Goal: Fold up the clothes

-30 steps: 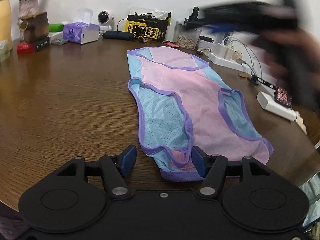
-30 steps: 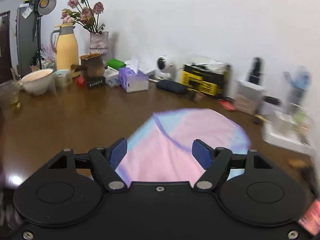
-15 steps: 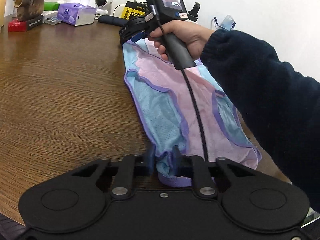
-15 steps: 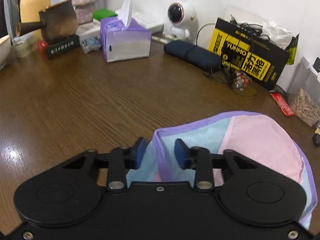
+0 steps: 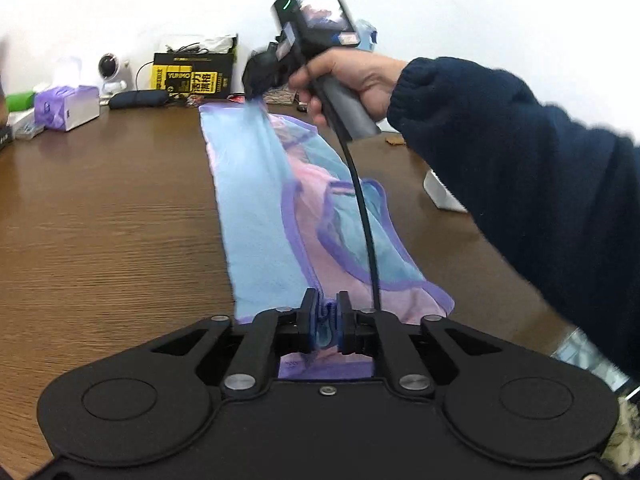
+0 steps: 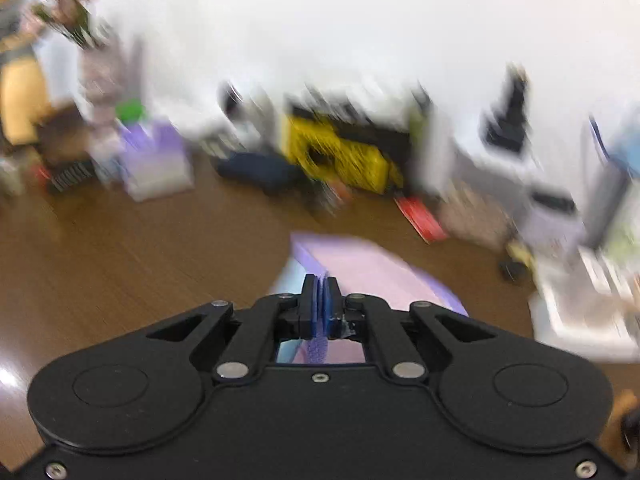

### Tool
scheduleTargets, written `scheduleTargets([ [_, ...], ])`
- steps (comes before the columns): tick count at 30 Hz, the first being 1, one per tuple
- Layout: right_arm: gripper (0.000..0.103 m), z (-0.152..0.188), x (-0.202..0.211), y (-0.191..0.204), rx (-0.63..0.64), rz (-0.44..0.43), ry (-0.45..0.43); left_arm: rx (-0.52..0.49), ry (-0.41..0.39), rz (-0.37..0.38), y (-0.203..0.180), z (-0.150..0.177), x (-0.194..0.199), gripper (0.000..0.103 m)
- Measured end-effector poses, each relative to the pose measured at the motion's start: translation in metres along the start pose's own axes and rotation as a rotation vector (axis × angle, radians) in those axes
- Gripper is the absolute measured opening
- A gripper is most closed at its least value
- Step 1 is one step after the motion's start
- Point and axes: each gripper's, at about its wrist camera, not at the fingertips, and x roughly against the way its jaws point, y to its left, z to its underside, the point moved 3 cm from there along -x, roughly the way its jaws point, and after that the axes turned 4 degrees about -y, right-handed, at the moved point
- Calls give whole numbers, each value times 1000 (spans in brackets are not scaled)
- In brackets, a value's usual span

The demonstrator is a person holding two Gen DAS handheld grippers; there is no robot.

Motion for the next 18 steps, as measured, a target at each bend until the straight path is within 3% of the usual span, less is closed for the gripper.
scheduleTargets([
  [1, 38, 3, -2, -2, 14, 11, 6, 15, -3, 29, 2, -1, 5, 34],
  [2, 40, 5, -3, -4, 25, 18, 7, 31, -6, 58, 5, -1, 10, 40],
  [4, 59, 6, -2, -7, 30, 21, 2, 79, -42, 91, 18, -5, 23, 58],
  [6, 65, -12, 4, -13, -18, -36, -51, 131, -90, 103, 35, -10, 36, 62],
  [11, 65, -45, -37, -6, -31, -127, -35, 166, -17, -82, 70, -14, 6, 61],
  [14, 59, -50, -70, 2, 3, -132, 6, 142, 34, -41, 72, -15, -11, 61],
  [15, 46, -50, -79, 5, 22, -129, 21, 132, 50, -33, 71, -14, -13, 48],
  [16, 35, -49, -84, 8, 39, -133, 30, 125, 62, -30, 71, -13, -14, 19],
  [17, 30, -47, -93, 13, 67, -135, 45, 120, 72, -29, 72, -13, -16, 11],
  [18, 9, -45, -100, 18, 94, -140, 56, 115, 83, -27, 72, -12, -18, 6],
])
